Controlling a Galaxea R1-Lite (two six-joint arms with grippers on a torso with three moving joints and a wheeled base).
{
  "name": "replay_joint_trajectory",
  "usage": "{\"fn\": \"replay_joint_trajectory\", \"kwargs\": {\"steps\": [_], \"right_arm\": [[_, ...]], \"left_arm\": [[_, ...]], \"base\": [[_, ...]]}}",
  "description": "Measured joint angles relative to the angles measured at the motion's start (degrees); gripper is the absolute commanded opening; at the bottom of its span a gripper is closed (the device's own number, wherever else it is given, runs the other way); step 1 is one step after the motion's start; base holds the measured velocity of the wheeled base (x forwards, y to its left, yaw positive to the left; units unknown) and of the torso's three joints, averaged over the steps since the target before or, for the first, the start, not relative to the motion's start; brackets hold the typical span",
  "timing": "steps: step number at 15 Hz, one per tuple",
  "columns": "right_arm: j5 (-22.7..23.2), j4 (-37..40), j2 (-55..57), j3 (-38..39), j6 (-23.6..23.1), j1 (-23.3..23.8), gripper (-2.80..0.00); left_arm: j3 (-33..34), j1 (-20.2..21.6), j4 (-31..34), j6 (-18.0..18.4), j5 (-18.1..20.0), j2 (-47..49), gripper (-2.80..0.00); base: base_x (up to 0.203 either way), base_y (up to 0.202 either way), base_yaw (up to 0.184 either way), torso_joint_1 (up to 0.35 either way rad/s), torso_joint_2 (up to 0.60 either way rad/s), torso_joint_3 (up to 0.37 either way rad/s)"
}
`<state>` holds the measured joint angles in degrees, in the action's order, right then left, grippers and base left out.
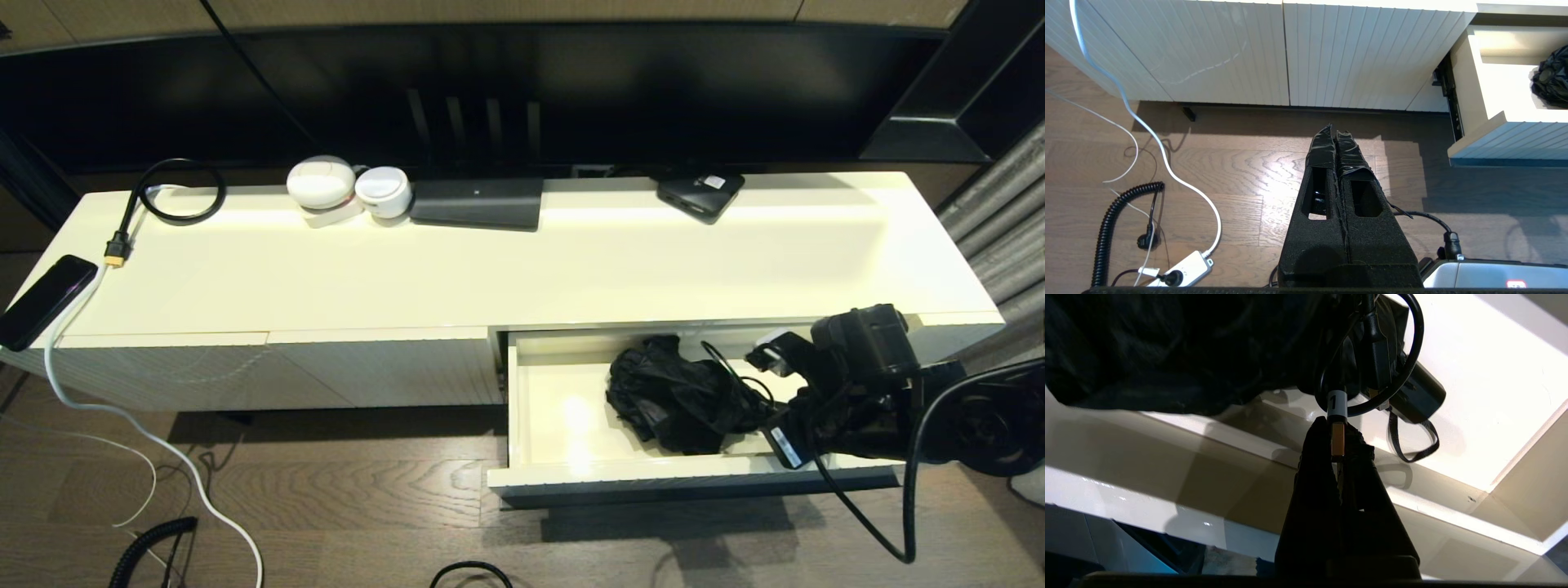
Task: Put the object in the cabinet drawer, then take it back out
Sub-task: Put the data cable in the drawer
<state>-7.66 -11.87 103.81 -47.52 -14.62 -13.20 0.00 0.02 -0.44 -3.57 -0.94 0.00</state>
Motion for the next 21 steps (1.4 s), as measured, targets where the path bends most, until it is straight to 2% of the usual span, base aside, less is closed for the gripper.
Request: {"fn": "replay_joint_trajectory", "kwargs": {"steps": [4, 18, 19, 21], "right_arm": [[-0.16, -0.02, 1.0, -1.37, 1.96, -1.62, -2.8], [-0.85, 0.39, -2.76, -0.41, 1.02, -1.51, -2.8], [-0.85, 0.39, -2.74, -0.03, 1.13, -1.53, 0.0], [-0.85, 0.2, -2.62, 0.14, 1.18, -1.51, 0.0]], "left_arm": [[0.0, 0.0, 0.0, -0.01, 0.0, 0.0, -2.8], [0.0, 0.0, 0.02, 0.0, 0.0, 0.0, -2.8], [0.0, 0.0, 0.02, 0.0, 0.0, 0.0, -2.8], [0.0, 0.0, 0.01, 0.0, 0.0, 0.0, -2.8]], "base": [[0.0, 0.0, 0.0, 0.0, 0.0, 0.0], [0.0, 0.0, 0.0, 0.0, 0.0, 0.0], [0.0, 0.0, 0.0, 0.0, 0.0, 0.0], [0.0, 0.0, 0.0, 0.0, 0.0, 0.0]]}}
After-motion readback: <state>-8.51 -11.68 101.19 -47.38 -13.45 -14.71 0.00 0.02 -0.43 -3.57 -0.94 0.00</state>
